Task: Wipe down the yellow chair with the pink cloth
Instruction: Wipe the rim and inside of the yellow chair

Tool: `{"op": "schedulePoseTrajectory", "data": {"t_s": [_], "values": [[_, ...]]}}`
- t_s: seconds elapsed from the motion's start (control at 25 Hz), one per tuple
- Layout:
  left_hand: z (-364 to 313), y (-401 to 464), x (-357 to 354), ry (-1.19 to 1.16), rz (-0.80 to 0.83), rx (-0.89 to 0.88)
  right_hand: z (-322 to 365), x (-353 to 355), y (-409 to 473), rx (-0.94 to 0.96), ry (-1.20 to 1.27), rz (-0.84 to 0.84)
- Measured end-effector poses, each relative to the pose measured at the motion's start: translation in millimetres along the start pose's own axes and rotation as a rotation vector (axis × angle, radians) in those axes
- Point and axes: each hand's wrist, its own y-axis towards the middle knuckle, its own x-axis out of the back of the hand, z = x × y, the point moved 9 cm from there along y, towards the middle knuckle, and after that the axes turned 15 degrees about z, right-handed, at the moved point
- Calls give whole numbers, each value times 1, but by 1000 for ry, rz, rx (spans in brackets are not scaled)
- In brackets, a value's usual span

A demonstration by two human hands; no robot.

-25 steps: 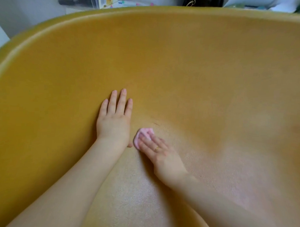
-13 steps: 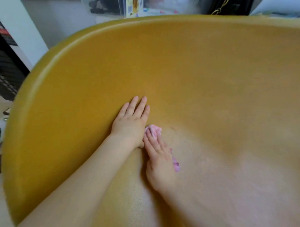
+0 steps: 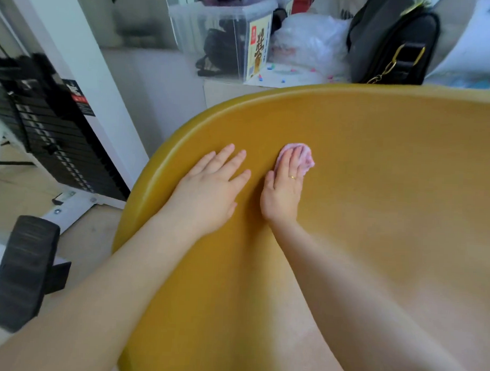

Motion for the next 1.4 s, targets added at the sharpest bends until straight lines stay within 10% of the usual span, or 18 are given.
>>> {"op": "schedulePoseTrajectory", "data": {"t_s": [0.2,0.56,0.84,1.2,1.4], "values": [[16,23,43,12,-150,-66,56,-70,-100,380,12,316],[46,45,55,-78,-193,167,51,23,42,163,-55,-131],[44,47,54,-146,-193,134,87,-46,-33,488,-34,120],[27,46,54,-72,-267,193,27,99,63,52,-175,-393],[17,48,59,98,-453,129,62,-14,-2,522,-178,-101]]}}
